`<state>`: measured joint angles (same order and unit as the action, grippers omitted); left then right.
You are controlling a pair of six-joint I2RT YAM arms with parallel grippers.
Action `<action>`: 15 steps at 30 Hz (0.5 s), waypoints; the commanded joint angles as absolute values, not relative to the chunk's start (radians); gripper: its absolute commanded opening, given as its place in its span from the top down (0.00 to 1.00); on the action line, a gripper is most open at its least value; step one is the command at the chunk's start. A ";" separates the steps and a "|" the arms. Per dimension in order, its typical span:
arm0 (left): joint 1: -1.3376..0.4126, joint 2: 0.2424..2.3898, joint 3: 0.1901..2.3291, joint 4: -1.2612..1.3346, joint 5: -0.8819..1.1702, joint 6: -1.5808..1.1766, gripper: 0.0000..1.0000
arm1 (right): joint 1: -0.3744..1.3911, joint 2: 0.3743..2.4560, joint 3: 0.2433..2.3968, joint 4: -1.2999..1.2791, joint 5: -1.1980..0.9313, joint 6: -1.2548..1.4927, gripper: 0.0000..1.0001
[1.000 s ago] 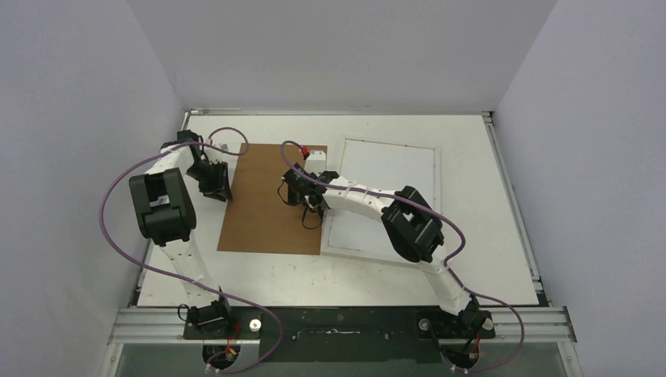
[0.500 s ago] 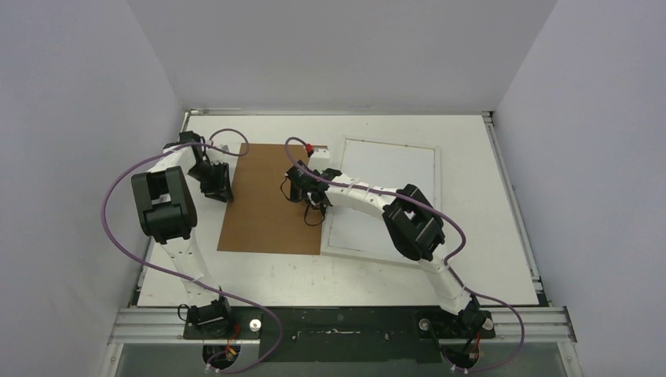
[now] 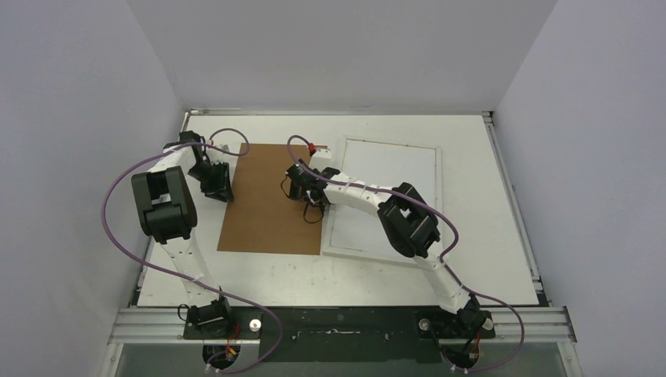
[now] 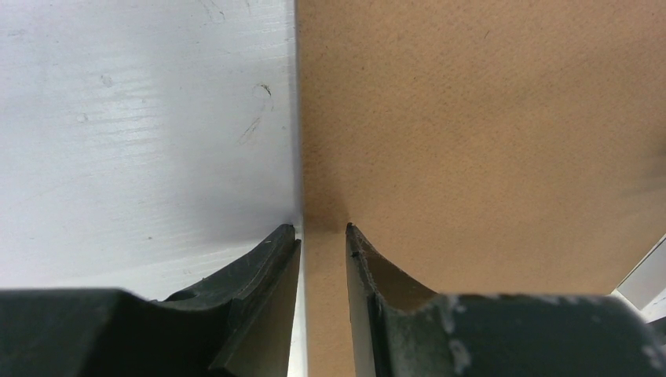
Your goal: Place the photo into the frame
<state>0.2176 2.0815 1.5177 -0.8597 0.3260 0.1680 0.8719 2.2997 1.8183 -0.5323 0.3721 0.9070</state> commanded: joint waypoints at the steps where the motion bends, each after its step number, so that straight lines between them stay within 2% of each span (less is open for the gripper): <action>1: 0.214 2.097 1.536 -0.817 0.344 0.168 0.73 | 0.864 2.341 1.839 -0.568 0.360 0.943 0.10; 6: 0.213 2.104 1.527 -0.810 0.356 0.171 0.75 | 0.879 2.324 1.826 -0.517 0.260 0.956 0.10; 11: 0.210 2.113 1.500 -0.776 0.368 0.162 0.89 | 0.879 2.249 1.799 -0.444 0.156 0.989 0.10; 15: 0.200 2.129 1.493 -0.772 0.367 0.154 0.92 | 0.874 2.214 1.799 -0.416 0.120 1.005 0.10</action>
